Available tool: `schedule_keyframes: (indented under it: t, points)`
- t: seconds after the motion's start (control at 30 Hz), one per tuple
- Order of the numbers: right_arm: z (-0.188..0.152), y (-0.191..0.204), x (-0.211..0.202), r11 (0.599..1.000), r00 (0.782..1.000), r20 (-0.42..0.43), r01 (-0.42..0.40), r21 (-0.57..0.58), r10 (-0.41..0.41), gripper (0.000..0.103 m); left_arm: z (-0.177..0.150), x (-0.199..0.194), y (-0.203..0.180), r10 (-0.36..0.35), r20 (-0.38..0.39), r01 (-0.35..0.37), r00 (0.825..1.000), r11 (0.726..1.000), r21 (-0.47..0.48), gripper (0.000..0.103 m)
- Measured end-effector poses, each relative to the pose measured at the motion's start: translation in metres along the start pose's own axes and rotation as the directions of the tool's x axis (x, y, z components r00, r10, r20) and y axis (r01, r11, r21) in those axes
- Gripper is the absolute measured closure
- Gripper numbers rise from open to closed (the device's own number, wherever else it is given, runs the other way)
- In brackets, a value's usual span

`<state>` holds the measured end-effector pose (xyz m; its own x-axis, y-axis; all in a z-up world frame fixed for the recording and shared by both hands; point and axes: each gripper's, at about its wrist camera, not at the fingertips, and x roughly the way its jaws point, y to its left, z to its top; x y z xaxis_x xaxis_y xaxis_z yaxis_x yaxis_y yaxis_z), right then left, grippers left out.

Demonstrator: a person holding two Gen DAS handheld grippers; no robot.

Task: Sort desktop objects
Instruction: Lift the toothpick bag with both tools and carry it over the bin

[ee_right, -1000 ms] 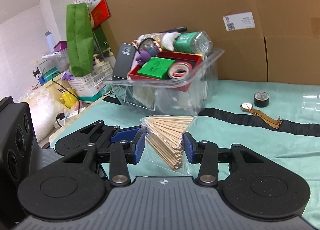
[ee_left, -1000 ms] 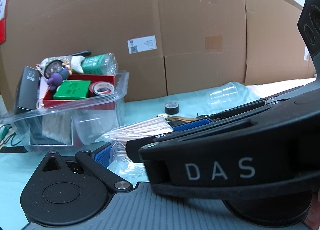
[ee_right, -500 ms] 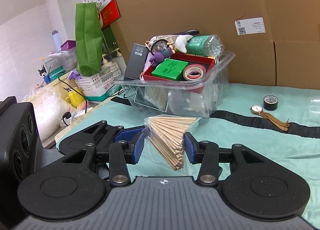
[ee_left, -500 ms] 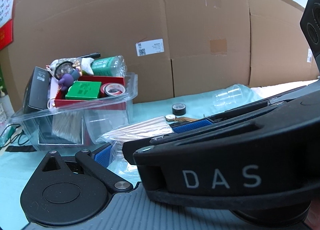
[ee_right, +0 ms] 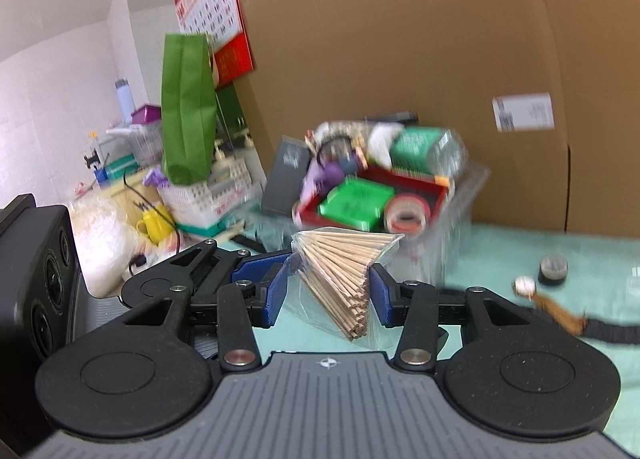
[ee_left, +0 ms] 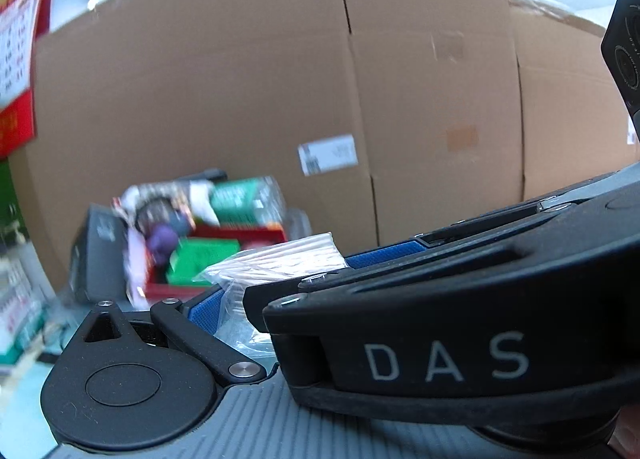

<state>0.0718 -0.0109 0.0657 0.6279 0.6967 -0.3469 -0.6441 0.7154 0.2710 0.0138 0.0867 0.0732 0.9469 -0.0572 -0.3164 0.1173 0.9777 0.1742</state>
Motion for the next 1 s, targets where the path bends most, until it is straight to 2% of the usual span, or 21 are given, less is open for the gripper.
schedule_keyframes:
  t: [0.23, 0.63, 1.0]
  points:
    - [0.018, -0.004, 0.011, 1.0, 0.999, 0.041, -0.009, -0.005, 0.009, 0.05, 0.018, 0.01, 0.01, 0.024, 0.039, -0.026, 0.999, 0.999, 0.037, 0.0]
    - [0.052, -0.03, 0.053, 1.0, 0.998, 0.062, -0.015, -0.003, 0.015, 0.049, 0.043, 0.063, 0.035, 0.037, 0.061, -0.041, 0.997, 0.997, 0.064, 0.0]
    - [0.066, -0.067, 0.092, 0.999, 0.998, 0.052, -0.022, 0.03, 0.02, 0.048, 0.053, 0.118, 0.045, 0.039, 0.035, -0.041, 0.999, 0.996, 0.081, 0.0]
